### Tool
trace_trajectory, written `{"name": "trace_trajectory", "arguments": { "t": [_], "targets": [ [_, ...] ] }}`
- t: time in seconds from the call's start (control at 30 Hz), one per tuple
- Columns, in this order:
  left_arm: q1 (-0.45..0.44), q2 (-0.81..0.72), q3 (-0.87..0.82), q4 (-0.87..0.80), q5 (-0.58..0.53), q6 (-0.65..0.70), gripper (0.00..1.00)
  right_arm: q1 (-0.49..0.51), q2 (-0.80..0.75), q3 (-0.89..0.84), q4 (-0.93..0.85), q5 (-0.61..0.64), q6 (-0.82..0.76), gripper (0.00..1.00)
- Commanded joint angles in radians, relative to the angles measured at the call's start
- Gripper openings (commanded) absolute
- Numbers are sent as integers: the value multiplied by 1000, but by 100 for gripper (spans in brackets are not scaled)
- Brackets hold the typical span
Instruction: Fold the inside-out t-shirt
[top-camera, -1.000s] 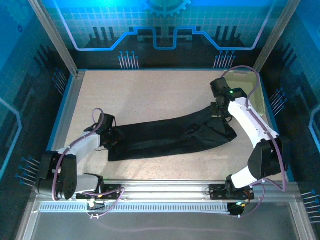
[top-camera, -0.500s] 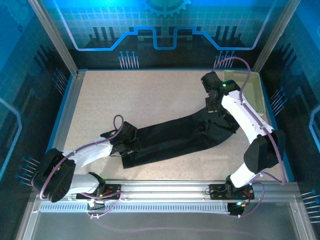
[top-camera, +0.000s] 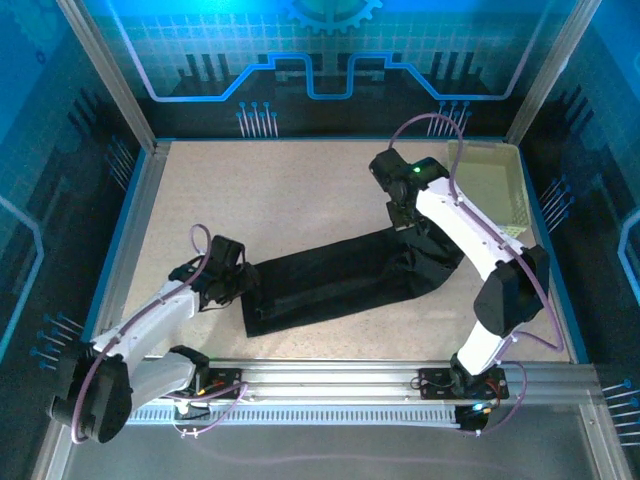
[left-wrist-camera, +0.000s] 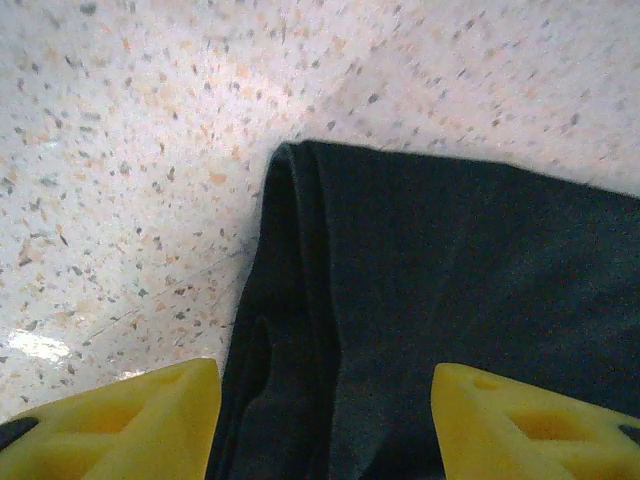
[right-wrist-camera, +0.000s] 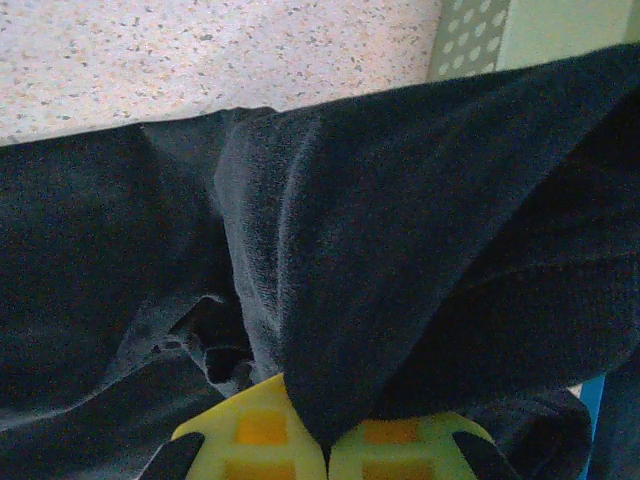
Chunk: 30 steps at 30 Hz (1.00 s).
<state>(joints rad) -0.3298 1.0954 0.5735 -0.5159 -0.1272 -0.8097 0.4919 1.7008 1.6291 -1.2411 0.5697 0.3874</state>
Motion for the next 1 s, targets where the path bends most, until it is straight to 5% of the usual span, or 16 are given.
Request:
{"name": "trace_trajectory", "arguments": {
  "t": [0.0,0.4,0.63,0.97],
  "targets": [
    [4,58,-33,14,56,17,55,29,13,49,-39,18,24,0],
    [-206,244,2,215,105,-104,33,55,33,100,-49,-31,24,0],
    [-349,349,109,266,65,-158,29,100,66,156,-80,-48,36,0],
    [-364,367,86,316,66,-171,29,231,73,189,-88,-134,115,0]
  ]
}}
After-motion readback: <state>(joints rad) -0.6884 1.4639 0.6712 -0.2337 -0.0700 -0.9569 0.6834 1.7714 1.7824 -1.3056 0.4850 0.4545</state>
